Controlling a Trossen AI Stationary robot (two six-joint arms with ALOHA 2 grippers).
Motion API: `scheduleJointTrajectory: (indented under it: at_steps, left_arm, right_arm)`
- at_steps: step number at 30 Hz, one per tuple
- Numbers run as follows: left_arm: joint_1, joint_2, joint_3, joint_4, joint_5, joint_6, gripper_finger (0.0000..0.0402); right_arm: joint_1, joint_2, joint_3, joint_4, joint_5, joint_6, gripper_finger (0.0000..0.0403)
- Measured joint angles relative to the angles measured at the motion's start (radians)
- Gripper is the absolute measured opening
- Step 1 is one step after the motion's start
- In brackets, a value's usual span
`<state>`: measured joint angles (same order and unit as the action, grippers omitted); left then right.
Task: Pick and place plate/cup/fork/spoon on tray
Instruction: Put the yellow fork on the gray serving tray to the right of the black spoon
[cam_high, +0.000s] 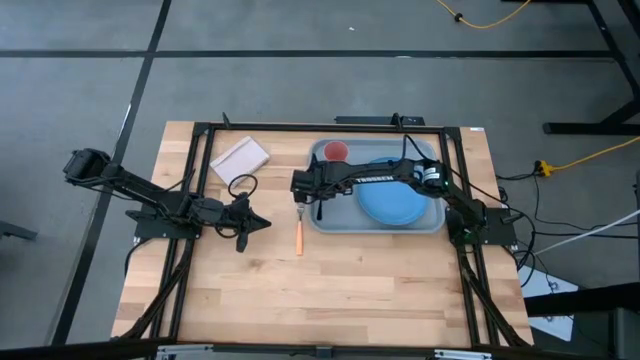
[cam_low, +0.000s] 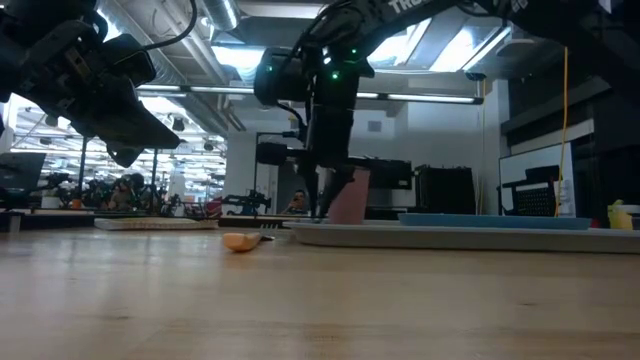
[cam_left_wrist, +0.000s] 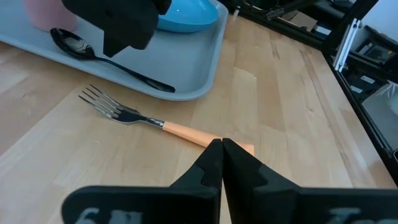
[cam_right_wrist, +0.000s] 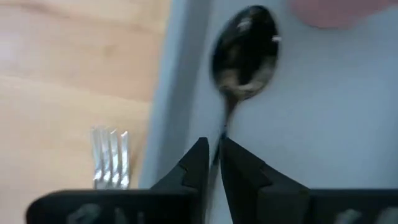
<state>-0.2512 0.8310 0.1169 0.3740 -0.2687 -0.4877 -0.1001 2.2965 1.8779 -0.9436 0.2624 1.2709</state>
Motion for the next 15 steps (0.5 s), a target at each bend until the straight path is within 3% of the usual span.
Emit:
scheduleJointTrajectory:
  at_steps: [11, 15]
  left_arm:
    - [0.0, 0.0, 0.0, 0.0, 0.001, 0.0, 0.0]
    - [0.0, 0.0, 0.0, 0.0, -0.004, 0.001, 0.0]
  right_arm:
    - [0.149, -0.004, 0.057, 0.01, -0.088, -0.301, 0.0046]
    - [0.254, -0.004, 0.057, -0.031, -0.118, -0.546, 0.0046]
